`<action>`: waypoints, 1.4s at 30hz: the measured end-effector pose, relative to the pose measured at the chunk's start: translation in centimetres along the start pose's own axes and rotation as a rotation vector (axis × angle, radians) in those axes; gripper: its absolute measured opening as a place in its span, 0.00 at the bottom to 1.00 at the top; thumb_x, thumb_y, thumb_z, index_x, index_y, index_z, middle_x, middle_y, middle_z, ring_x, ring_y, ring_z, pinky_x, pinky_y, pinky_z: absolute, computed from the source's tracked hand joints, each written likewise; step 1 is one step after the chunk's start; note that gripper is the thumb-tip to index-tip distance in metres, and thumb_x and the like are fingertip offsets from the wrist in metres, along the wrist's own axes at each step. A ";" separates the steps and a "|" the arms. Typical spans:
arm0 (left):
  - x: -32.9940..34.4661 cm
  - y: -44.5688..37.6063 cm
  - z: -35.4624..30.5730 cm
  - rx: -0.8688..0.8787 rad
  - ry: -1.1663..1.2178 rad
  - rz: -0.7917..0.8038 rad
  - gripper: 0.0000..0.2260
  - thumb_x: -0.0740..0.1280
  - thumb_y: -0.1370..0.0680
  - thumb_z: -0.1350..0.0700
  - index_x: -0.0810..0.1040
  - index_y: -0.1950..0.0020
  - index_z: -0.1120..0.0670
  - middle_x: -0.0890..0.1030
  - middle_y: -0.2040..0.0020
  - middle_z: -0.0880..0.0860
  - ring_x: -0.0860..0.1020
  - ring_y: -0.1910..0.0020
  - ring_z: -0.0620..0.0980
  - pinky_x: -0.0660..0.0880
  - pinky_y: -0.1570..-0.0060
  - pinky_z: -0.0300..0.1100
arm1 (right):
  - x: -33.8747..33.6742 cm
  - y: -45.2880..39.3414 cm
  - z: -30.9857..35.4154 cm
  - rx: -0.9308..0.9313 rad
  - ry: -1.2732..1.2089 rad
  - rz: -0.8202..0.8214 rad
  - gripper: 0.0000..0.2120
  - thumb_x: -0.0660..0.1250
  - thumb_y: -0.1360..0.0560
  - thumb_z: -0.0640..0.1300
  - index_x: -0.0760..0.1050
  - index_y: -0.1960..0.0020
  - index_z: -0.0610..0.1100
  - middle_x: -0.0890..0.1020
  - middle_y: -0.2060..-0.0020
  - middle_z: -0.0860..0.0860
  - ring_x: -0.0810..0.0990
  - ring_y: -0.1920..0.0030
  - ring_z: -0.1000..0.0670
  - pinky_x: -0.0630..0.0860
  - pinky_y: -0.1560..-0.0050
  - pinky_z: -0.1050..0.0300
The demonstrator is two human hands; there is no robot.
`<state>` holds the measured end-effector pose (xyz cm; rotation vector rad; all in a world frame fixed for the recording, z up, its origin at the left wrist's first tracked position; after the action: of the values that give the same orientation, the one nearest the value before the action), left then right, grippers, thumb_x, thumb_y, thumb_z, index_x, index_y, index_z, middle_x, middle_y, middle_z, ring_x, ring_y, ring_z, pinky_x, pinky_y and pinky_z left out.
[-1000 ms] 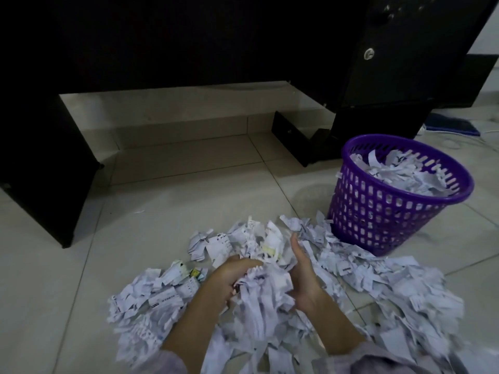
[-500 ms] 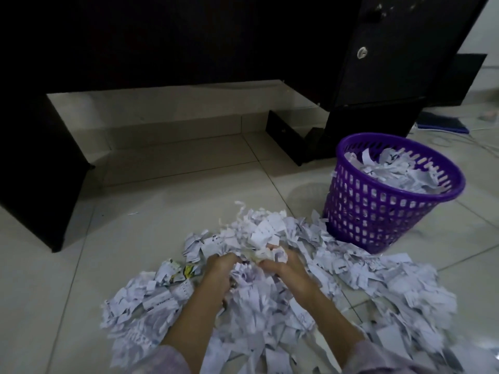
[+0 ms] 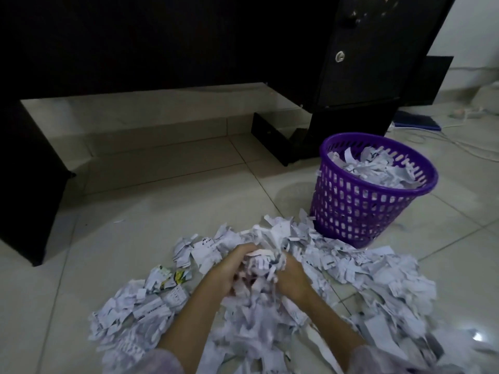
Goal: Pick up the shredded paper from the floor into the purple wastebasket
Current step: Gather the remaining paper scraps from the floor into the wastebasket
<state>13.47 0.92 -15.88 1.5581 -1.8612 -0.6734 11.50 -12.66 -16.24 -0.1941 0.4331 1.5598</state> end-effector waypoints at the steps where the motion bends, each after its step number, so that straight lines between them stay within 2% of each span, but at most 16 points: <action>1: -0.2 0.4 0.0 -0.020 -0.027 0.046 0.16 0.66 0.26 0.44 0.82 0.50 0.56 0.83 0.53 0.56 0.79 0.57 0.54 0.74 0.56 0.42 | -0.7 0.1 -0.1 0.052 -0.031 -0.011 0.07 0.64 0.23 0.39 0.78 0.52 0.50 0.82 0.55 0.53 0.80 0.53 0.53 0.77 0.49 0.63; 4: -1.4 0.9 0.1 -0.045 -0.005 0.049 0.28 0.68 0.32 0.36 0.76 0.44 0.58 0.78 0.49 0.58 0.76 0.51 0.57 0.70 0.50 0.47 | -2.2 0.5 0.6 0.084 -0.070 0.041 0.11 0.62 0.23 0.35 0.76 0.54 0.50 0.80 0.56 0.54 0.79 0.52 0.51 0.75 0.53 0.66; 7: -2.5 1.4 -1.1 0.150 0.082 -0.210 0.21 0.65 0.23 0.44 0.71 0.37 0.56 0.73 0.39 0.57 0.73 0.40 0.57 0.67 0.47 0.47 | -3.2 0.6 1.2 0.088 0.037 0.179 0.08 0.61 0.22 0.36 0.78 0.47 0.35 0.82 0.51 0.42 0.79 0.50 0.45 0.76 0.49 0.59; 9: -2.6 1.8 -2.4 0.343 0.039 -0.262 0.12 0.63 0.21 0.50 0.74 0.42 0.55 0.72 0.39 0.55 0.73 0.45 0.53 0.67 0.50 0.44 | -3.4 0.8 1.9 0.083 0.064 0.266 0.11 0.63 0.23 0.37 0.75 0.49 0.28 0.79 0.53 0.33 0.75 0.54 0.45 0.72 0.51 0.52; 11: -1.7 2.2 -3.2 0.470 -0.022 -0.151 0.14 0.61 0.20 0.52 0.72 0.35 0.52 0.70 0.37 0.50 0.69 0.43 0.47 0.65 0.49 0.41 | -3.2 1.1 2.6 0.093 0.158 0.349 0.10 0.62 0.25 0.36 0.73 0.54 0.28 0.76 0.56 0.31 0.71 0.58 0.44 0.69 0.55 0.49; 14: 0.7 3.0 -3.0 0.470 -0.154 0.059 0.14 0.59 0.19 0.55 0.74 0.34 0.49 0.73 0.36 0.48 0.71 0.40 0.46 0.70 0.48 0.40 | -3.1 1.5 3.5 0.055 0.224 0.423 0.11 0.60 0.24 0.30 0.71 0.45 0.23 0.76 0.46 0.29 0.78 0.52 0.40 0.72 0.56 0.55; 17: 2.4 3.7 -1.6 0.322 -0.066 0.193 0.13 0.57 0.19 0.54 0.82 0.52 0.52 0.85 0.56 0.52 0.83 0.59 0.46 0.78 0.59 0.35 | -3.4 2.3 4.9 0.013 0.162 0.400 0.11 0.59 0.23 0.30 0.76 0.52 0.43 0.79 0.57 0.53 0.77 0.58 0.60 0.72 0.54 0.68; 19: 2.3 3.1 -0.3 0.223 0.040 0.212 0.15 0.57 0.19 0.50 0.82 0.53 0.55 0.85 0.60 0.54 0.84 0.63 0.50 0.79 0.60 0.40 | -3.8 2.2 4.6 0.024 0.134 0.343 0.11 0.58 0.22 0.30 0.77 0.57 0.39 0.78 0.59 0.46 0.78 0.57 0.51 0.73 0.53 0.60; 20: 2.3 2.9 0.3 0.180 0.087 0.210 0.16 0.58 0.20 0.49 0.82 0.51 0.56 0.85 0.58 0.56 0.84 0.62 0.52 0.79 0.56 0.43 | -4.1 2.1 4.0 0.037 0.113 0.299 0.09 0.58 0.22 0.30 0.77 0.54 0.35 0.79 0.58 0.43 0.79 0.56 0.49 0.74 0.53 0.59; 23: 2.2 2.3 1.0 0.158 0.176 0.168 0.19 0.62 0.23 0.45 0.81 0.44 0.57 0.84 0.49 0.59 0.82 0.52 0.58 0.76 0.46 0.50 | -4.7 1.3 2.5 0.083 0.017 0.166 0.10 0.60 0.20 0.37 0.73 0.56 0.49 0.76 0.60 0.54 0.76 0.61 0.60 0.70 0.62 0.71; 25: 2.6 2.2 1.1 0.187 0.208 0.217 0.21 0.65 0.25 0.43 0.81 0.41 0.56 0.82 0.44 0.59 0.81 0.46 0.59 0.74 0.40 0.53 | -4.9 0.9 1.4 0.127 -0.052 0.084 0.05 0.63 0.21 0.41 0.74 0.50 0.51 0.78 0.57 0.55 0.77 0.56 0.57 0.72 0.57 0.68; 30: 4.5 3.5 1.2 0.172 0.185 0.329 0.14 0.68 0.24 0.51 0.80 0.40 0.53 0.83 0.44 0.55 0.81 0.44 0.54 0.77 0.45 0.47 | -4.5 1.1 0.4 0.249 -0.246 -0.182 0.06 0.64 0.22 0.45 0.75 0.45 0.48 0.81 0.51 0.49 0.79 0.52 0.49 0.76 0.47 0.55; 32: 5.0 3.7 1.0 0.204 0.146 0.264 0.13 0.70 0.25 0.53 0.81 0.42 0.55 0.84 0.47 0.56 0.82 0.48 0.54 0.79 0.51 0.45 | -3.6 1.4 0.0 0.295 -0.282 -0.208 0.13 0.65 0.23 0.49 0.76 0.41 0.46 0.82 0.48 0.47 0.81 0.49 0.46 0.79 0.45 0.50; 35: 4.1 3.1 1.0 0.256 0.161 -0.039 0.09 0.71 0.27 0.61 0.76 0.49 0.55 0.82 0.56 0.57 0.81 0.58 0.55 0.78 0.64 0.41 | -2.5 2.1 -1.3 0.440 -0.346 -0.076 0.24 0.67 0.28 0.53 0.75 0.36 0.42 0.82 0.46 0.43 0.82 0.47 0.42 0.78 0.42 0.44; 38: 2.7 1.7 1.0 0.302 0.210 -0.181 0.15 0.71 0.28 0.64 0.73 0.43 0.57 0.81 0.49 0.59 0.81 0.52 0.58 0.79 0.49 0.52 | -1.8 4.6 1.8 0.522 -0.630 0.159 0.20 0.62 0.26 0.47 0.80 0.42 0.36 0.83 0.48 0.39 0.81 0.47 0.40 0.75 0.38 0.44; 42: 2.4 2.0 0.9 0.371 0.142 -0.292 0.30 0.75 0.30 0.58 0.65 0.32 0.57 0.76 0.38 0.57 0.78 0.45 0.57 0.77 0.44 0.52 | -1.9 5.3 4.7 0.453 -0.873 0.235 0.20 0.61 0.22 0.53 0.85 0.53 0.40 0.85 0.54 0.41 0.85 0.55 0.44 0.82 0.55 0.51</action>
<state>11.14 -1.06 -14.76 2.0861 -1.7374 -0.3360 6.98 -12.53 -10.46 0.8863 0.0994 1.5644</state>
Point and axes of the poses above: each hand's wrist, its own y-axis away from the middle knuckle, its own x-axis out of the palm, z = x × y, the point moved 4 cm from there along -y, towards the middle knuckle
